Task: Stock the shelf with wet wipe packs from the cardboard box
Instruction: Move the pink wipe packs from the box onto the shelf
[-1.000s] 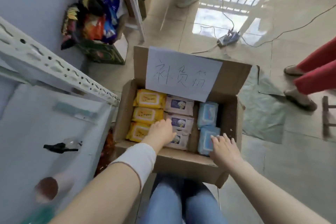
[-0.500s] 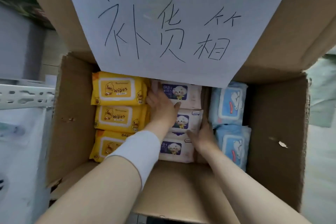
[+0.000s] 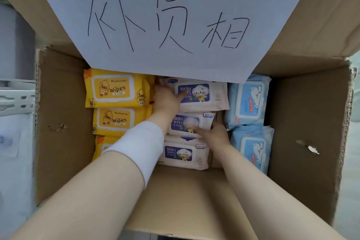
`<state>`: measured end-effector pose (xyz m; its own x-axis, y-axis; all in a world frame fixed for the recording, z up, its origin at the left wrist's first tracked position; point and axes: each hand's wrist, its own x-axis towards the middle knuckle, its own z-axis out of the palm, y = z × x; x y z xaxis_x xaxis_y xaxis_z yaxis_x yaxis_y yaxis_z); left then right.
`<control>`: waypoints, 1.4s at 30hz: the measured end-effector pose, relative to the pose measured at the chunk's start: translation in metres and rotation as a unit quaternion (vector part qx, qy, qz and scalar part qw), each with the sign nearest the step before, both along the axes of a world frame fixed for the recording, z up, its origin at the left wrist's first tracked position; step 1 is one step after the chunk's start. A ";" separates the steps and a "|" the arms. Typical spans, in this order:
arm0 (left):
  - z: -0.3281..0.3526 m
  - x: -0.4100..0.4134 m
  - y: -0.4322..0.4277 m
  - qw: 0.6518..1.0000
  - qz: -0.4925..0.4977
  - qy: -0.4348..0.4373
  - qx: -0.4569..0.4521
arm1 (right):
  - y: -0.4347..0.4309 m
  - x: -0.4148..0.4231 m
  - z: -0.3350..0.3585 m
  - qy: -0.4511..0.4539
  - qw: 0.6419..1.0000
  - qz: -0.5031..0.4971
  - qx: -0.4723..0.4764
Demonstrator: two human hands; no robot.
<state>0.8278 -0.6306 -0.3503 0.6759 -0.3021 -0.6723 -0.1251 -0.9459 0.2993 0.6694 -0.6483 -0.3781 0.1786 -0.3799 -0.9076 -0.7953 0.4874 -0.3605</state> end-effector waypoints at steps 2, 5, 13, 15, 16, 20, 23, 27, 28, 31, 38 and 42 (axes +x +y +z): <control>0.000 -0.001 -0.001 0.999 0.038 0.024 -0.017 | -0.002 0.000 0.000 -0.014 0.999 -0.036 0.021; -0.002 0.006 0.002 0.990 0.109 0.080 -0.042 | -0.001 0.000 0.000 -0.036 0.997 -0.067 0.031; -0.006 0.020 0.009 0.985 0.146 0.058 -0.070 | 0.000 0.002 -0.003 -0.055 0.994 -0.085 0.028; -0.008 0.024 0.011 0.984 0.149 0.062 -0.072 | 0.000 0.003 -0.004 -0.054 0.994 -0.088 0.027; -0.009 0.026 0.013 0.984 0.151 0.061 -0.072 | 0.000 0.003 -0.004 -0.055 0.994 -0.085 0.028; -0.008 0.031 0.018 0.983 0.159 0.038 -0.079 | 0.001 0.006 -0.002 -0.069 0.995 -0.062 0.030; -0.003 0.026 0.016 0.982 0.157 0.030 -0.095 | 0.000 0.007 0.002 -0.064 0.997 -0.033 0.031; 0.006 0.015 0.017 0.987 0.128 -0.005 -0.097 | 0.002 0.010 0.011 -0.053 0.997 -0.044 0.022; 0.008 0.013 0.016 0.986 0.128 -0.003 -0.108 | 0.003 0.010 0.013 -0.054 0.997 -0.050 0.021; 0.013 0.008 0.013 0.982 0.121 0.019 -0.146 | 0.004 0.013 0.019 -0.062 0.997 -0.049 0.019; 0.029 0.004 0.013 0.963 0.182 0.081 -0.181 | 0.002 0.015 0.037 -0.050 0.998 -0.028 -0.007; 0.048 -0.007 0.018 0.962 0.176 0.093 -0.185 | 0.005 -0.005 0.065 -0.045 0.992 -0.113 -0.018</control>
